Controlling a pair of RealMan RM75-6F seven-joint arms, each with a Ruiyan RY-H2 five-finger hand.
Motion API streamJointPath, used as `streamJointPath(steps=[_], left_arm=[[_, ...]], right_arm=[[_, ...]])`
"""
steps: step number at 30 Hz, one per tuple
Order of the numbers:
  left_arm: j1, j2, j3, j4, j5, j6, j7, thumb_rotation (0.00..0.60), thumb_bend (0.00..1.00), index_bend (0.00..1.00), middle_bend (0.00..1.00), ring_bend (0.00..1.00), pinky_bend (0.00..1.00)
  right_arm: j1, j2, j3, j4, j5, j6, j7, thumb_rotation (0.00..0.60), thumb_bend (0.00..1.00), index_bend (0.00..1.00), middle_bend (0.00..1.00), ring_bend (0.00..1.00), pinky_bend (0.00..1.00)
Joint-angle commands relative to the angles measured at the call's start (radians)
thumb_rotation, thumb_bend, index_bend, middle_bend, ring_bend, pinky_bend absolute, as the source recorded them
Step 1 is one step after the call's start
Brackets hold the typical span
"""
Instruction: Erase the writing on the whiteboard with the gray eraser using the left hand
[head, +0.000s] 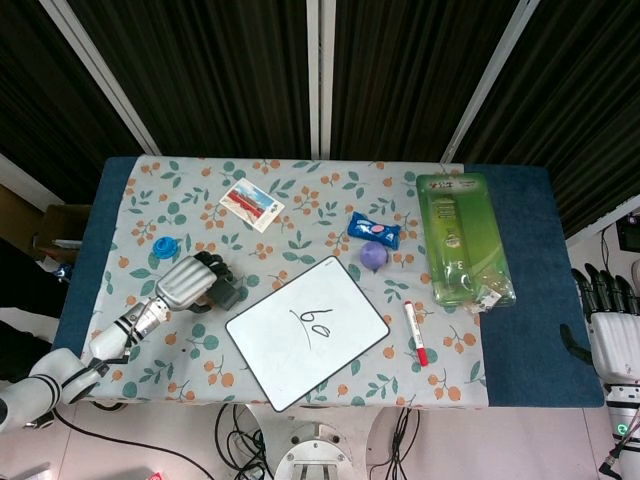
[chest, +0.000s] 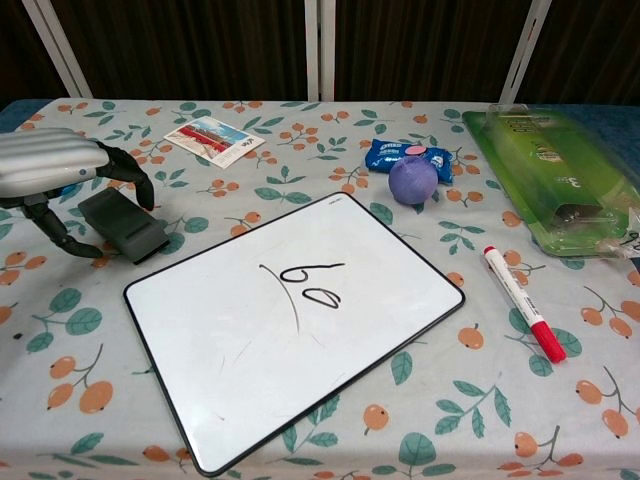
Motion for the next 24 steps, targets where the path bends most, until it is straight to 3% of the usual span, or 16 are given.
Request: streamJointPath(steps=[1, 12, 24], left_arm=[[-0.002, -0.012, 0.005, 0.015, 0.001, 0.008, -0.009, 0.600, 0.15, 0.38, 0.36, 0.25, 0.31], [-0.007, -0.034, 0.019, 0.048, -0.006, 0.014, -0.018, 0.600, 0.22, 0.40, 0.39, 0.28, 0.33], [-0.003, -0.054, 0.018, 0.070, -0.023, 0.035, -0.042, 0.600, 0.34, 0.52, 0.44, 0.38, 0.40]], right_arm=[[0.000, -0.001, 0.000, 0.001, 0.001, -0.001, 0.000, 0.600, 0.26, 0.00, 0.00, 0.00, 0.00], [0.001, -0.002, 0.002, 0.001, 0.005, -0.003, -0.001, 0.600, 0.26, 0.00, 0.00, 0.00, 0.00], [0.002, -0.002, 0.000, 0.005, 0.006, -0.007, -0.001, 0.600, 0.26, 0.00, 0.00, 0.00, 0.00]])
